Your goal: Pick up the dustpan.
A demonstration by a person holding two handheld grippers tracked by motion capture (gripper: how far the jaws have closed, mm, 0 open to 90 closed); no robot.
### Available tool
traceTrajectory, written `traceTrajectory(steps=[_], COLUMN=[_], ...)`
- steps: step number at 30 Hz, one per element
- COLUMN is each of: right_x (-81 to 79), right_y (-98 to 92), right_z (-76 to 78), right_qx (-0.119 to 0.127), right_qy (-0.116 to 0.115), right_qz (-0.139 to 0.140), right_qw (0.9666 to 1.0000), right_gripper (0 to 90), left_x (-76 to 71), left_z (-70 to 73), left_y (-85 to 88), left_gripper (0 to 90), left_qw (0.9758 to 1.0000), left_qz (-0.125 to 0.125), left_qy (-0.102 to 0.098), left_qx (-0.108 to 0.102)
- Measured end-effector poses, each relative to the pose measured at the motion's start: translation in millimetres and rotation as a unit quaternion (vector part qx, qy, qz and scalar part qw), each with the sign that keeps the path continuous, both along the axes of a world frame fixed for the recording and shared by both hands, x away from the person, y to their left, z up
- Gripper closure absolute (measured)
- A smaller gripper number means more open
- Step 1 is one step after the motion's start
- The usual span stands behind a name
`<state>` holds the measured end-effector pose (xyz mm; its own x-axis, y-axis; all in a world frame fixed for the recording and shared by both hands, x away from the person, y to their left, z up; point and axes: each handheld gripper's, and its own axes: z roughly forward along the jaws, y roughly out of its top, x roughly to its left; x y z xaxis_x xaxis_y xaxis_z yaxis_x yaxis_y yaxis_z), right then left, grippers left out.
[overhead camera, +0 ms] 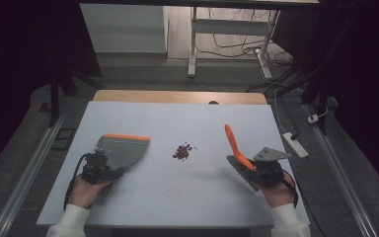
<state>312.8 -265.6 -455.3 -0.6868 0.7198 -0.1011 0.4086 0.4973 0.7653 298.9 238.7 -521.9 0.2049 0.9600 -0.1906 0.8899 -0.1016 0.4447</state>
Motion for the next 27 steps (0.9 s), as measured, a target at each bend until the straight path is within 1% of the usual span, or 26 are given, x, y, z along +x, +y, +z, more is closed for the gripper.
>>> traceTrajectory(steps=[1,2,3,4,5,6,7,8,9,10,13,18,25,27], right_x=[-0.2,-0.2,-0.4,-0.4,-0.4,-0.3,-0.3,0.0,0.0,-0.2,-0.1,-0.2,-0.4,-0.1], right_y=[0.1,0.1,0.2,0.3,0.3,0.1,0.1,-0.4,-0.4,-0.9,-1.5,-1.5,-0.2,0.2], right_z=[0.0,0.0,0.1,0.4,0.4,0.5,0.5,0.3,0.3,0.2,0.1,0.2,-0.1,0.2], right_qx=[0.0,0.0,-0.001,0.0,0.0,0.0,0.0,0.0,0.0,-0.001,-0.002,-0.001,-0.001,0.0], right_qy=[0.001,0.001,0.001,0.0,0.0,-0.001,-0.001,-0.002,-0.002,0.001,0.0,0.0,0.0,-0.001], right_qz=[0.0,0.0,0.001,0.001,0.001,0.001,0.001,0.001,0.001,-0.001,-0.002,-0.001,0.0,0.001], right_qw=[1.0,1.0,1.0,1.0,1.0,1.0,1.0,1.0,1.0,1.0,1.0,1.0,1.0,1.0], right_gripper=[69.7,69.7,69.7,69.7,69.7,69.7,69.7,69.7,69.7,69.7,69.7,69.7,69.7,69.8], left_x=[0.4,0.4,0.4,0.5,0.4,0.4,0.3,0.1,-0.1,-0.5,-1.0,-2.3,-3.6,-3.6], left_z=[-0.7,-1.0,-1.4,-1.7,-1.9,-2.0,-1.8,-1.8,-1.9,-1.9,-2.2,-2.3,-2.8,-2.5], left_y=[0.6,1.5,2.4,2.9,3.3,3.1,2.7,2.4,2.4,2.6,3.9,4.5,6.3,6.1], left_gripper=[39.7,39.7,41.6,45.6,45.6,50.5,50.5,55.1,55.1,60.1,60.9,61.4,61.6,61.7], left_qw=[1.0,1.0,0.9999,0.9998,0.9997,0.9996,0.9997,0.9997,0.9997,0.9996,0.9995,0.9995,0.9992,0.999], left_qz=[0.004,0.006,0.006,0.009,0.01,0.01,0.01,0.01,0.011,0.013,0.014,0.01,-0.001,0.003], left_qy=[-0.001,-0.003,-0.003,-0.004,-0.005,-0.006,-0.006,-0.009,-0.012,-0.014,-0.018,-0.026,-0.037,-0.042], left_qx=[-0.002,-0.004,-0.011,-0.018,-0.023,-0.024,-0.022,-0.021,-0.019,-0.018,-0.021,-0.017,-0.017,-0.013])
